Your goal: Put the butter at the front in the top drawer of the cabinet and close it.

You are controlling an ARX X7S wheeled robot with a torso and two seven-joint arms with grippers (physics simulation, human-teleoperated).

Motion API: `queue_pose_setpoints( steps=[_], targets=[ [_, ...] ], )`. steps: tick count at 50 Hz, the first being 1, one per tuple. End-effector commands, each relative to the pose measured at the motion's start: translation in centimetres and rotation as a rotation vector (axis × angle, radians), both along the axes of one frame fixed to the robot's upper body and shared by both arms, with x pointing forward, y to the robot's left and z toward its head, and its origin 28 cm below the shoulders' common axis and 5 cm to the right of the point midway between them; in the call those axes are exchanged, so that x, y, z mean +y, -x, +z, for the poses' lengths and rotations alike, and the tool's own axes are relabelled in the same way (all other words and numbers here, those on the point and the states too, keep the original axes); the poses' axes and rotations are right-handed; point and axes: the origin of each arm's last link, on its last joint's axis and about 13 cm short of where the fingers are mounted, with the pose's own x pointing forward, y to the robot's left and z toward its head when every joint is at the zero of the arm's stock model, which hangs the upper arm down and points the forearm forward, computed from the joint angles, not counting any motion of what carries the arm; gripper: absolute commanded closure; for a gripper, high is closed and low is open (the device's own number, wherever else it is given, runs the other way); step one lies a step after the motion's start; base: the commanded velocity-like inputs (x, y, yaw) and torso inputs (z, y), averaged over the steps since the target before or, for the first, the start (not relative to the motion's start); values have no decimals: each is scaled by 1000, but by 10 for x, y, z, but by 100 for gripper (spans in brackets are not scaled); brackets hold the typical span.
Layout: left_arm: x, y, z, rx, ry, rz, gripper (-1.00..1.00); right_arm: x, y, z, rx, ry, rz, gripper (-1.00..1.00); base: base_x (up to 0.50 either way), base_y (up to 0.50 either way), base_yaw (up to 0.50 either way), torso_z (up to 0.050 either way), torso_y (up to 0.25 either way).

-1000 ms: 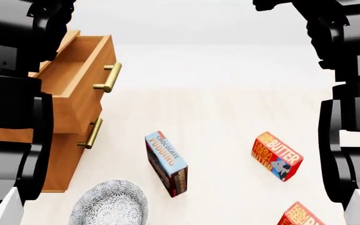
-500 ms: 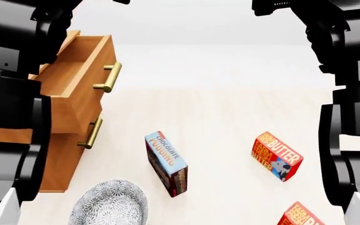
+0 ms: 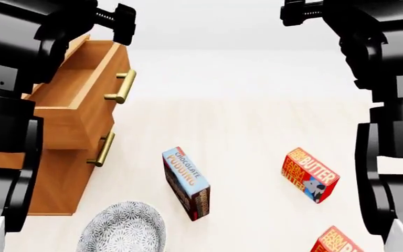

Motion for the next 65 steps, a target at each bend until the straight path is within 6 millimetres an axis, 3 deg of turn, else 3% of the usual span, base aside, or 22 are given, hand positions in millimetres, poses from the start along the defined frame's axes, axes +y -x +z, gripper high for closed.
queue_pose_setpoints(
  steps=[1, 29, 65],
  targets=[
    [8, 1, -10, 113, -18, 36, -100, 1, -1, -3, 9, 2, 3, -100, 0, 0, 0, 0, 0],
    [22, 11, -13, 375, 194, 107, -100, 2, -1, -7, 26, 9, 12, -100, 0, 0, 0, 0, 0],
    [18, 9, -35, 461, 209, 108, -100, 3, 0, -9, 35, 15, 17, -100, 0, 0, 0, 0, 0]
  ],
)
